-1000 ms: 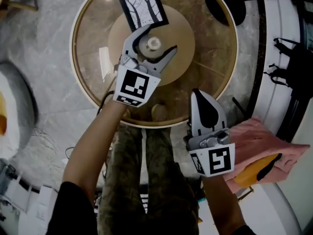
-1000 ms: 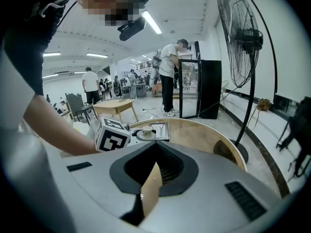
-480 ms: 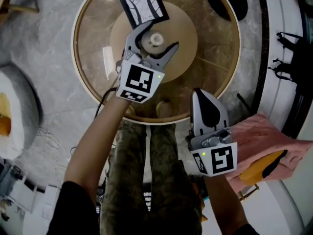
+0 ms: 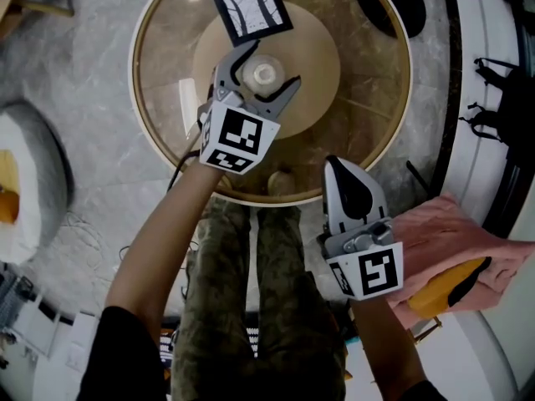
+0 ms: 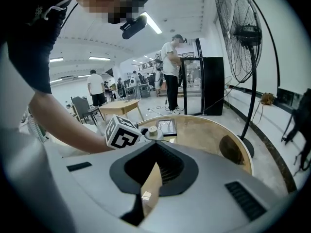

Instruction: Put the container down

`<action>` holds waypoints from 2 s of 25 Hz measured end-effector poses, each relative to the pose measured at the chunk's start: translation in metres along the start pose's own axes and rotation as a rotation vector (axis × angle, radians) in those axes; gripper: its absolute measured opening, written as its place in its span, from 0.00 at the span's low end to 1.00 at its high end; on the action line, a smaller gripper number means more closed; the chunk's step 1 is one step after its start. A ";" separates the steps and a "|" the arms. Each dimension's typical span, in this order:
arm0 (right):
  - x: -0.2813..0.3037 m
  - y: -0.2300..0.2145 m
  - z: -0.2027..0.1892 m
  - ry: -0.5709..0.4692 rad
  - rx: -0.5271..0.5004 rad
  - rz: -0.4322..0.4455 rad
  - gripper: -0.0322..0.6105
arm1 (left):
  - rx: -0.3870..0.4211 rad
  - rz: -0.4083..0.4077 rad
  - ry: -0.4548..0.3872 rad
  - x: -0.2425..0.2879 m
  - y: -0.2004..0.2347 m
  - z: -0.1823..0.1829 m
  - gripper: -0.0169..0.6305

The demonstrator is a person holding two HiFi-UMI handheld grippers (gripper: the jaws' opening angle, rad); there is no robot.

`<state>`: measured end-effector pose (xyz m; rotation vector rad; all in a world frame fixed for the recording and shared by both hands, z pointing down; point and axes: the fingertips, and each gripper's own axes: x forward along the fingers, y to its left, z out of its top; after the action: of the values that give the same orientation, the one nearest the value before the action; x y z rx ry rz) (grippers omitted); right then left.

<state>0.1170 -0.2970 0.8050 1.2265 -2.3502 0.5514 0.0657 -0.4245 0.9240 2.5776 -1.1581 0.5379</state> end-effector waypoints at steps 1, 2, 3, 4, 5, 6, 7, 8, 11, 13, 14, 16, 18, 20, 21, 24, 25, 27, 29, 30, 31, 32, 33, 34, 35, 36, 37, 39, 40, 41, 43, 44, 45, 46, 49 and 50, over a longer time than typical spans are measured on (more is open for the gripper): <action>-0.002 0.002 -0.001 0.001 0.002 0.007 0.08 | -0.002 0.003 -0.002 -0.003 -0.001 0.000 0.58; -0.004 0.002 -0.002 -0.001 0.005 0.008 0.08 | 0.000 0.005 0.000 -0.006 -0.001 -0.001 0.59; -0.005 0.002 -0.003 -0.003 0.010 0.006 0.08 | 0.001 0.009 0.003 -0.008 -0.001 -0.002 0.59; -0.006 0.002 -0.003 -0.005 0.013 0.002 0.08 | -0.002 0.015 0.005 -0.011 -0.001 -0.004 0.59; -0.007 0.001 -0.003 -0.006 0.013 -0.002 0.08 | -0.008 0.023 0.006 -0.015 -0.001 -0.005 0.60; -0.008 0.001 -0.004 -0.006 0.012 -0.005 0.08 | -0.017 0.034 0.005 -0.019 0.000 -0.006 0.60; -0.010 0.001 -0.004 -0.007 0.010 -0.008 0.08 | -0.028 0.046 0.000 -0.023 0.001 -0.007 0.60; -0.011 0.000 -0.003 -0.008 0.008 -0.012 0.08 | -0.043 0.058 -0.008 -0.027 0.002 -0.007 0.61; -0.017 -0.007 0.001 -0.022 0.014 -0.045 0.08 | -0.074 0.084 -0.030 -0.044 0.003 -0.005 0.61; -0.022 -0.011 0.006 -0.037 0.030 -0.073 0.08 | -0.083 0.090 -0.026 -0.057 -0.001 -0.008 0.61; -0.025 -0.013 0.008 -0.043 0.035 -0.085 0.08 | -0.088 0.093 -0.018 -0.064 -0.004 -0.009 0.61; -0.033 -0.014 0.014 -0.050 0.037 -0.099 0.08 | -0.101 0.103 -0.001 -0.082 -0.013 -0.010 0.61; -0.042 -0.011 0.022 -0.052 0.031 -0.104 0.08 | -0.112 0.117 0.009 -0.105 -0.025 -0.006 0.61; -0.053 -0.004 0.030 -0.053 0.024 -0.104 0.08 | -0.126 0.123 0.004 -0.129 -0.036 0.005 0.61; -0.059 0.000 0.035 -0.053 0.022 -0.104 0.08 | -0.135 0.122 -0.003 -0.142 -0.042 0.013 0.61; -0.079 0.014 0.048 -0.036 0.036 -0.115 0.08 | -0.168 0.109 -0.026 -0.181 -0.061 0.047 0.61; -0.086 0.019 0.054 -0.028 0.042 -0.120 0.08 | -0.176 0.105 -0.036 -0.193 -0.067 0.062 0.61; -0.102 0.033 0.070 -0.019 0.038 -0.120 0.08 | -0.183 0.101 -0.053 -0.220 -0.081 0.092 0.61; -0.120 0.049 0.092 -0.020 0.020 -0.105 0.08 | -0.198 0.108 -0.059 -0.249 -0.092 0.122 0.61; -0.130 0.056 0.105 -0.024 0.013 -0.097 0.08 | -0.216 0.111 -0.059 -0.263 -0.099 0.136 0.61; -0.141 0.062 0.119 -0.031 0.010 -0.088 0.08 | -0.240 0.109 -0.061 -0.277 -0.106 0.149 0.60; -0.152 0.067 0.132 -0.041 0.008 -0.079 0.08 | -0.262 0.103 -0.065 -0.289 -0.114 0.163 0.60; -0.162 0.072 0.144 -0.050 0.003 -0.071 0.08 | -0.275 0.095 -0.069 -0.300 -0.122 0.175 0.60; -0.170 0.077 0.155 -0.053 -0.006 -0.067 0.08 | -0.281 0.088 -0.067 -0.312 -0.129 0.186 0.60; -0.178 0.081 0.163 -0.046 -0.017 -0.074 0.08 | -0.282 0.086 -0.054 -0.323 -0.134 0.195 0.60; -0.186 0.083 0.171 -0.033 -0.027 -0.093 0.08 | -0.283 0.092 -0.032 -0.334 -0.137 0.203 0.60; -0.195 0.084 0.178 -0.018 -0.035 -0.117 0.08 | -0.287 0.104 -0.010 -0.346 -0.139 0.211 0.58; -0.220 0.088 0.194 -0.002 -0.038 -0.153 0.08 | -0.303 0.132 0.001 -0.375 -0.143 0.232 0.47; -0.232 0.093 0.204 -0.007 -0.031 -0.156 0.08 | -0.305 0.145 -0.007 -0.391 -0.142 0.246 0.42; -0.240 0.099 0.218 -0.027 -0.019 -0.149 0.08 | -0.296 0.159 -0.020 -0.406 -0.135 0.262 0.41; -0.250 0.112 0.253 -0.089 -0.003 -0.124 0.08 | -0.257 0.201 -0.050 -0.433 -0.114 0.299 0.37; -0.260 0.118 0.271 -0.113 -0.004 -0.114 0.08 | -0.241 0.223 -0.057 -0.446 -0.110 0.316 0.34; -0.275 0.123 0.288 -0.133 -0.009 -0.109 0.08 | -0.228 0.241 -0.061 -0.460 -0.111 0.332 0.29; -0.292 0.126 0.306 -0.154 -0.017 -0.109 0.08 | -0.215 0.258 -0.067 -0.473 -0.114 0.348 0.26; -0.335 0.144 0.357 -0.225 -0.045 -0.102 0.08 | -0.192 0.308 -0.110 -0.514 -0.118 0.393 0.17; -0.345 0.152 0.371 -0.247 -0.061 -0.091 0.08 | -0.189 0.322 -0.134 -0.527 -0.118 0.408 0.15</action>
<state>0.0981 -0.1832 0.2891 1.4365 -2.4750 0.3113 -0.0770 -0.1565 0.3189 2.3090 -1.6019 0.3045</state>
